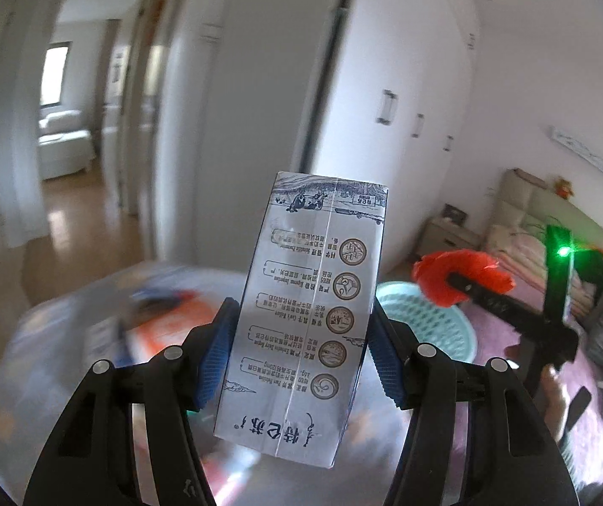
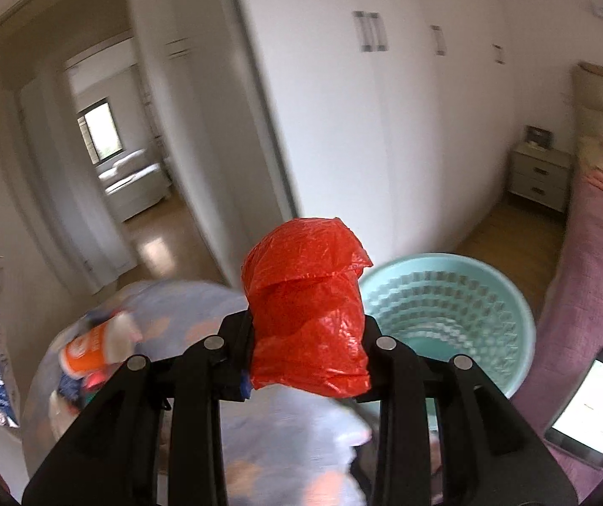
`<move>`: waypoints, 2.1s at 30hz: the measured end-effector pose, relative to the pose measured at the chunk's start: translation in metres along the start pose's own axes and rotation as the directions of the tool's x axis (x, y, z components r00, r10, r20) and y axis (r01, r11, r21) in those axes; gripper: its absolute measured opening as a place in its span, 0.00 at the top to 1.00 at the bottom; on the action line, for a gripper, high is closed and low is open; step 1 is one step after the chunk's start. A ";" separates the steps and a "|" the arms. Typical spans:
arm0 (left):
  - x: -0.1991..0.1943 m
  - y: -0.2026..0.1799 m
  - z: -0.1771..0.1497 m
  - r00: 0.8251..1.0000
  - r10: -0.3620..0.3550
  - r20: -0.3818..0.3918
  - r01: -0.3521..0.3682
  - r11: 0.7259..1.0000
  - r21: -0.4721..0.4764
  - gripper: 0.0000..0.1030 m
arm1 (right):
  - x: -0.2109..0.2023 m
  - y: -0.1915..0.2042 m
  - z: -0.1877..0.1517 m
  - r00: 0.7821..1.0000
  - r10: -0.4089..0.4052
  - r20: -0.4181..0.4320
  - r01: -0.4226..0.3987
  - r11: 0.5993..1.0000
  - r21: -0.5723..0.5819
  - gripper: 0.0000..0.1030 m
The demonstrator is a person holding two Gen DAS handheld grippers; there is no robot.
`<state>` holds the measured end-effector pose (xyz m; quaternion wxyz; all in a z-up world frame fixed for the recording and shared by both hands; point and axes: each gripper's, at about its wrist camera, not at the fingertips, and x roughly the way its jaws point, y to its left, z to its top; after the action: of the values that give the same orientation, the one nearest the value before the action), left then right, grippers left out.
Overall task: Collect trash
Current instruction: 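Carry both items over the blue basket and open both tools to drop them, then grasp the folded brown paper with the right tool while the left tool grasps the pink yogurt bottle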
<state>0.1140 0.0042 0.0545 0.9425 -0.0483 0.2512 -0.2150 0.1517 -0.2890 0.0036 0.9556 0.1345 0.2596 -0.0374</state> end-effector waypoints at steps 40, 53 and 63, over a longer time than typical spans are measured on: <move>0.247 -0.139 -0.030 0.948 -0.177 -0.265 0.159 0.984 -0.086 0.31 | 0.075 -0.162 -0.022 0.956 -0.168 -0.242 0.211 0.963 0.165 0.45; 0.132 -0.127 -0.013 0.982 -0.152 -0.108 0.149 0.988 -0.031 0.31 | 0.021 -0.108 -0.009 0.985 -0.070 -0.157 0.090 0.988 0.124 0.45; 0.034 -0.056 -0.026 1.000 -0.005 -0.025 0.003 0.997 -0.083 0.28 | -0.006 -0.001 -0.025 0.986 0.090 -0.139 -0.099 0.993 -0.066 0.41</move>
<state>0.1063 -0.0601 0.0275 0.9361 -0.0852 0.2715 -0.2067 0.1339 -0.2833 -0.0145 0.9406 0.1142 0.3185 0.0266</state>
